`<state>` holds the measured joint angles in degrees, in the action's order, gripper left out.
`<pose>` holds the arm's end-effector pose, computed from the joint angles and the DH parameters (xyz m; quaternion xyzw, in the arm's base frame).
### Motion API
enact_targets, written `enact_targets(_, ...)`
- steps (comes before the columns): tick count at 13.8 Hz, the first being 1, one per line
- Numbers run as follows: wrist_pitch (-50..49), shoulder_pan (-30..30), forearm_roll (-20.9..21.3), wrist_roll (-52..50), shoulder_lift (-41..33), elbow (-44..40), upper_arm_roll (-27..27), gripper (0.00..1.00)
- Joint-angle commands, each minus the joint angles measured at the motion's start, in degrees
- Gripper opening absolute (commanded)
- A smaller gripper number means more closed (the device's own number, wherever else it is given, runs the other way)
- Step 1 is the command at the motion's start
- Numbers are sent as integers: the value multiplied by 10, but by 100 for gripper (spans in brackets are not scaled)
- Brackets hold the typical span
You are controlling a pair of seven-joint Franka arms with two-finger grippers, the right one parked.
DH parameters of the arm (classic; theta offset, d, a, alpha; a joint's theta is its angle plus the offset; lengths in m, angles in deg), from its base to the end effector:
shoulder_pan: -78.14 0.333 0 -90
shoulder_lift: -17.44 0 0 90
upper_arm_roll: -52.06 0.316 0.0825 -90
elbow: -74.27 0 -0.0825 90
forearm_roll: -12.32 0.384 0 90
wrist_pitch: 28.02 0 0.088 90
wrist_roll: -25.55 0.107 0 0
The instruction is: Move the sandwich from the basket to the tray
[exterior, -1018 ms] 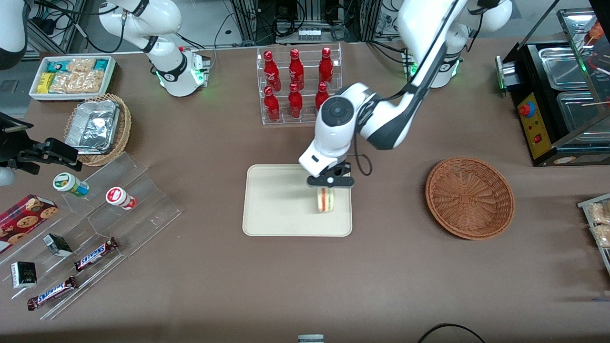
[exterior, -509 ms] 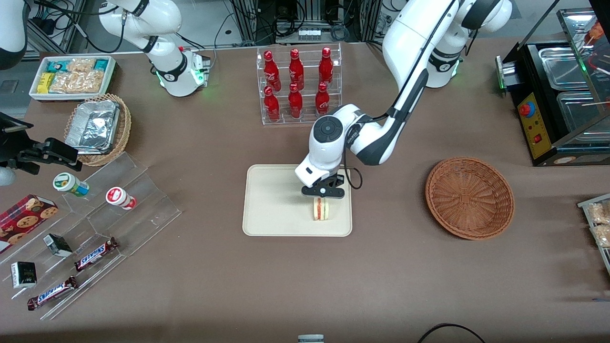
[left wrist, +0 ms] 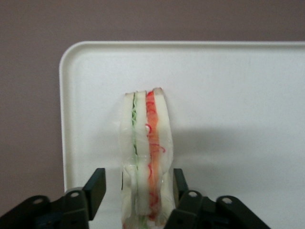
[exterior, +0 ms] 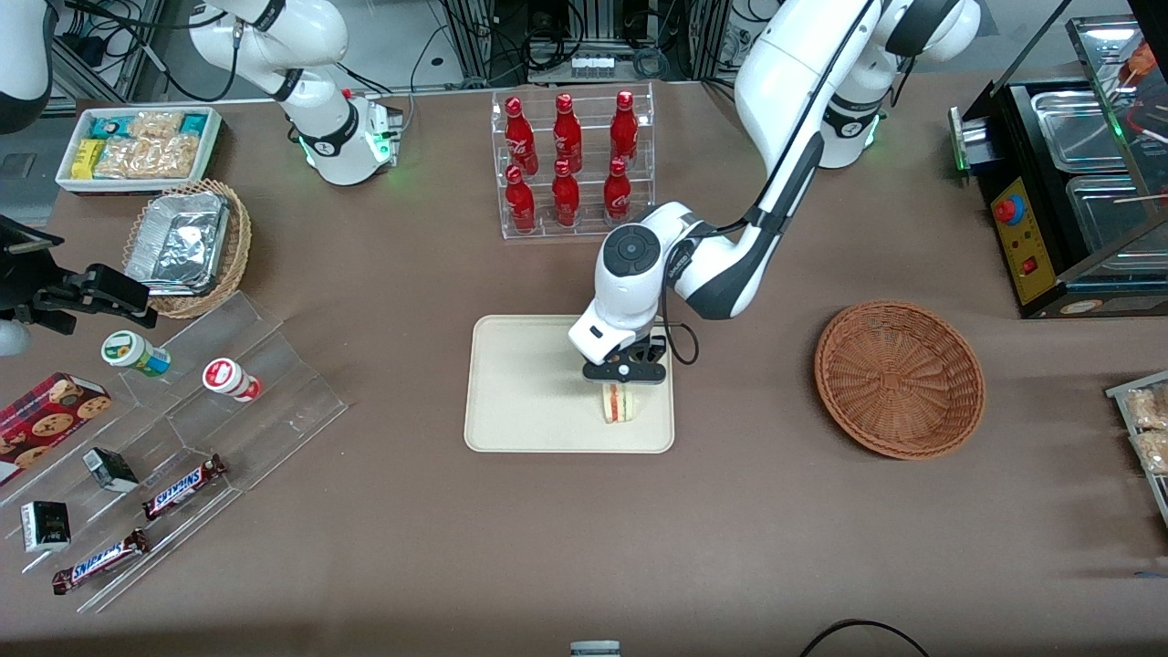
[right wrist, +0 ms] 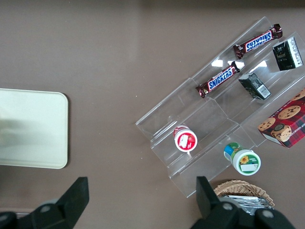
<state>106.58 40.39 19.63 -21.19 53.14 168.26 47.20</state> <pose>0.5190 -0.4647 0.2619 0.9987 0.0023 0.0478 0.0149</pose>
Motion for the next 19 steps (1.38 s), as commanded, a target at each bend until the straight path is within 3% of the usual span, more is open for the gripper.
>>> enact_targets(1,-78,-2,9,-47,-75,-6,14,100)
enact_targets(5,-158,2,9,-85,-180,-6,59,100)
enact_targets(13,-296,7,9,-56,-305,5,154,100)
enact_targets(16,-325,79,0,28,-351,27,145,100)
enact_targets(19,-341,187,-5,105,-398,70,83,100)
